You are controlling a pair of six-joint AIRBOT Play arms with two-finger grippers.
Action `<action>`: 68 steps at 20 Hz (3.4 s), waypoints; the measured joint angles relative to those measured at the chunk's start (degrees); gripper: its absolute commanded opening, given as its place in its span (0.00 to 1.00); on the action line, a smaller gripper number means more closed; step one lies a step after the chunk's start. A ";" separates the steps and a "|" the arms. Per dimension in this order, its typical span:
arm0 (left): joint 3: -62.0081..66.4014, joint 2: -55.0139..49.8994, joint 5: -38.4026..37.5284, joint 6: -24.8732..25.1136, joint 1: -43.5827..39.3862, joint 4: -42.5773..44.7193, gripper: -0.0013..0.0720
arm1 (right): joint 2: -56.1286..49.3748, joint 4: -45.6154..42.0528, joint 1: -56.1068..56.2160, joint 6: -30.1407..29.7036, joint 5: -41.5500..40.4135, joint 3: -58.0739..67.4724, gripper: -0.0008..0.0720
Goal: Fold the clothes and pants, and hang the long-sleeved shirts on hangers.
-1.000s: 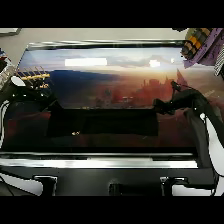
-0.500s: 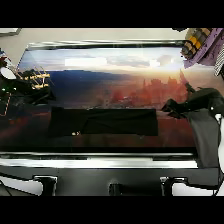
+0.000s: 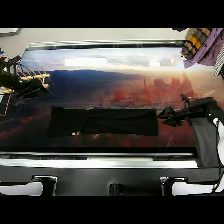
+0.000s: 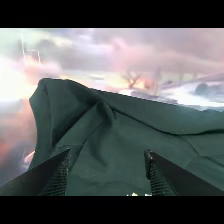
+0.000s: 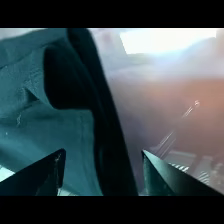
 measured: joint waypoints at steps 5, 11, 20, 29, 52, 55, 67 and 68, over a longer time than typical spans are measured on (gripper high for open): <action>0.02 0.52 0.02 0.00 -0.74 0.17 0.74 | -1.51 0.17 5.90 0.52 5.53 -0.96 0.36; -2.16 0.39 1.29 0.02 -1.70 -1.84 0.04 | 0.66 -0.70 9.66 3.04 7.61 -0.52 0.05; -23.56 -1.18 21.99 0.00 -16.63 -18.75 0.04 | 10.49 -11.61 8.92 16.63 -5.49 13.81 0.05; -25.40 -10.60 43.60 2.12 -38.01 -40.13 0.04 | 18.12 -16.85 8.90 24.20 -12.41 24.44 0.05; 3.06 -30.42 34.12 -1.03 -47.28 -46.80 0.04 | 27.50 -17.29 8.90 29.09 -14.16 25.22 0.05; 3.28 -24.96 26.88 -0.79 -41.07 -39.39 0.04 | 27.26 -14.71 10.12 29.68 -12.98 24.46 0.05; 3.37 1.81 1.75 -0.81 -6.88 -22.64 0.04 | 12.57 -13.90 42.60 40.13 7.45 23.76 0.05; 3.37 3.19 0.76 -0.81 -4.48 -21.64 0.04 | 10.60 -13.88 45.16 41.20 9.88 23.76 0.05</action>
